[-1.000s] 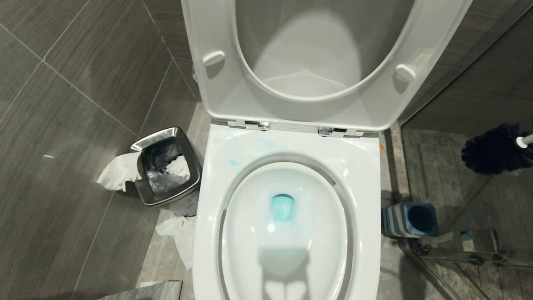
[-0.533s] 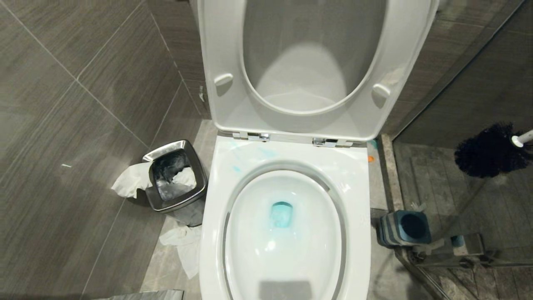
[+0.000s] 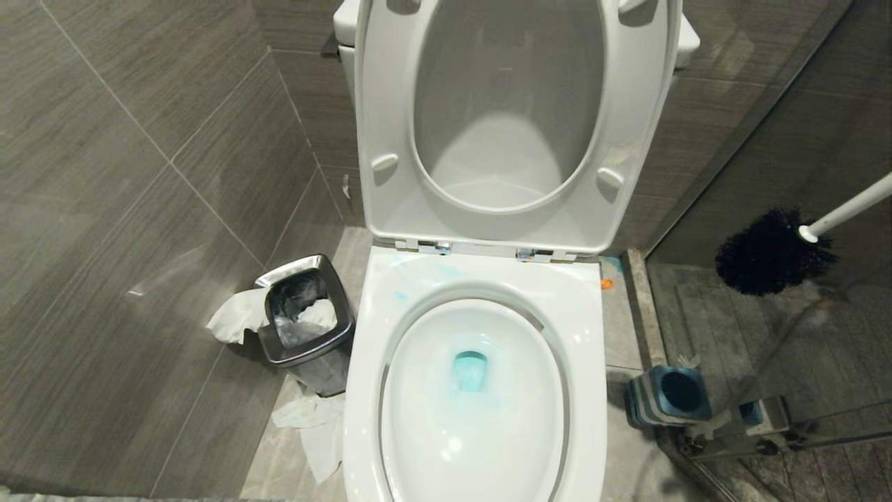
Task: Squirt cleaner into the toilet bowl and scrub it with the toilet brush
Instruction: Scrub the toilet bowl
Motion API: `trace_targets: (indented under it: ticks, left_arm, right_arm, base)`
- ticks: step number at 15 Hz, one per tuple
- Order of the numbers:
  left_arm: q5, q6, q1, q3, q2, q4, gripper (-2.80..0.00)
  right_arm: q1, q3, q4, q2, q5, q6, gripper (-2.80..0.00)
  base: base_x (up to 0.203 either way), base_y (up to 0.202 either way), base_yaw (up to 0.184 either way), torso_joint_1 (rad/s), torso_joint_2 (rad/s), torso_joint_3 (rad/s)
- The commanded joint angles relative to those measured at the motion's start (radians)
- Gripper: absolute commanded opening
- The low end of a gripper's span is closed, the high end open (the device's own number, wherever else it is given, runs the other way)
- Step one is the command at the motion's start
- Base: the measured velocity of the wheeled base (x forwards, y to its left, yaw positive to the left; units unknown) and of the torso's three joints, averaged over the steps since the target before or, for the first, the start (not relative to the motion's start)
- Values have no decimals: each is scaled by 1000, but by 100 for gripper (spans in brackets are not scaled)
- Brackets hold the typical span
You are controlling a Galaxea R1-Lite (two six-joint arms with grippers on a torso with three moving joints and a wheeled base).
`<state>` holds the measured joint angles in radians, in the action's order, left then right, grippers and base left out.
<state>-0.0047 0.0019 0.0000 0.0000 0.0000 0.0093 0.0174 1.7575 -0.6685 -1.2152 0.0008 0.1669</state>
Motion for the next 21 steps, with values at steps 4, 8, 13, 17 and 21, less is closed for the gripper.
trace_targets:
  ticks: [4, 8, 13, 17, 21]
  left_arm:
    - [0, 0, 0, 2, 1, 0, -280]
    - [0, 0, 0, 3, 1, 0, -280]
    - [0, 0, 0, 2, 2, 0, -280]
    - [-1, 3, 0, 2, 2, -2, -280]
    - [-1, 3, 0, 2, 1, -2, -280]
  right_arm:
    - [436, 167, 0, -291, -371, 45, -280]
    - [674, 214, 44, -470, -501, 66, -280]
    - [796, 208, 77, -599, -547, 143, -280]
    - [802, 150, 78, -641, -545, 181, -280]
    - [802, 118, 83, -719, -536, 244, -280]
  base:
    - [0, 0, 0, 0, 0, 17]
    - [0, 0, 0, 0, 0, 0]
    - [0, 0, 0, 0, 0, 0]
    - [0, 0, 0, 0, 0, 0]
    - [0, 0, 0, 0, 0, 0]
